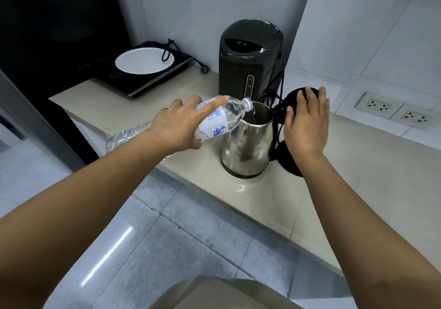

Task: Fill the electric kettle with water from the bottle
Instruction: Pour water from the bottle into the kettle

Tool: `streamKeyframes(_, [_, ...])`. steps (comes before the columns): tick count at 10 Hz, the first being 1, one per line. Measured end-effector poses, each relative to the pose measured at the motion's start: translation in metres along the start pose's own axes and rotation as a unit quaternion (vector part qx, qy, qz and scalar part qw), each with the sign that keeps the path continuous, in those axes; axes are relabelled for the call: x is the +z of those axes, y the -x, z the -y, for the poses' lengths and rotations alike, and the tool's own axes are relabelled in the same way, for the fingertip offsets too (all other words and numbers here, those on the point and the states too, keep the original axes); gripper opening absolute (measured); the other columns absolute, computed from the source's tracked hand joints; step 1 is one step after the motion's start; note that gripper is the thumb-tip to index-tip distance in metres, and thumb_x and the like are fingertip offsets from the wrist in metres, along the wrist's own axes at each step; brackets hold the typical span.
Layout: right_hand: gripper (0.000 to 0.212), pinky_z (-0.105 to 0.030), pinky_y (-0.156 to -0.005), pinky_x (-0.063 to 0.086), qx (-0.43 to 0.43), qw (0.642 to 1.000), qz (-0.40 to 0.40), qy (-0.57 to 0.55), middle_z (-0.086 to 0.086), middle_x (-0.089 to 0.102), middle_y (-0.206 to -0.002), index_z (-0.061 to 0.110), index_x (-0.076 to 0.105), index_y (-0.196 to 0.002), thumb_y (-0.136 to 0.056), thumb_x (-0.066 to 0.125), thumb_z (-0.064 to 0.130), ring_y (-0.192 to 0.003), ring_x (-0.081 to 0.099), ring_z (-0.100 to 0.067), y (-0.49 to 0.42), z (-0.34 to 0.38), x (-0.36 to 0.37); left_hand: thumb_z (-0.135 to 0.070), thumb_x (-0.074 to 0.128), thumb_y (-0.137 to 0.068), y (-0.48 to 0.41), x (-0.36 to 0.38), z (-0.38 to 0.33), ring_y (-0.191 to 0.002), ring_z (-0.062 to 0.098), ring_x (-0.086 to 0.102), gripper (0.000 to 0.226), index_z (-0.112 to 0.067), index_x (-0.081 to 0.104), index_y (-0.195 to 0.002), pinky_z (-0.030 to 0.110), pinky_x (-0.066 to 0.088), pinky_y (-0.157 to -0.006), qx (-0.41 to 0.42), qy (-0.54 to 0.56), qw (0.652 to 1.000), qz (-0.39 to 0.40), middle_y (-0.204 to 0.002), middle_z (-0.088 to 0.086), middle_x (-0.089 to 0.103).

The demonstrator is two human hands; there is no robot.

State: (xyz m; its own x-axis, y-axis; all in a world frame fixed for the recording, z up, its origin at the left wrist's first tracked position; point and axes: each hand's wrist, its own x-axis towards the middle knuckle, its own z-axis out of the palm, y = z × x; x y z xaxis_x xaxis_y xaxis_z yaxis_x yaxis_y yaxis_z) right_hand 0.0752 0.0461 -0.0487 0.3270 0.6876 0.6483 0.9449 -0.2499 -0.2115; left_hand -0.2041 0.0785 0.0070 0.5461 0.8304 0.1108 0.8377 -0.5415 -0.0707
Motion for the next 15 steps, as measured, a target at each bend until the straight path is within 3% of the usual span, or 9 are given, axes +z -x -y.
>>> streamKeyframes(15, [0.048, -0.039, -0.123, 0.006, 0.009, 1.000, 0.006, -0.001, -0.011, 0.036, -0.152, 0.002, 0.044, -0.141, -0.102, 0.035, 0.029, -0.149, 0.013, -0.028, 0.0009, 0.0025, -0.0012, -0.039, 0.080, -0.070, -0.0054, -0.0042, 0.0016, -0.108, 0.032, 0.049, 0.121, -0.057, -0.015, -0.144, 0.044, 0.049, -0.078, 0.013, -0.022, 1.000, -0.001, -0.136, 0.001, 0.039])
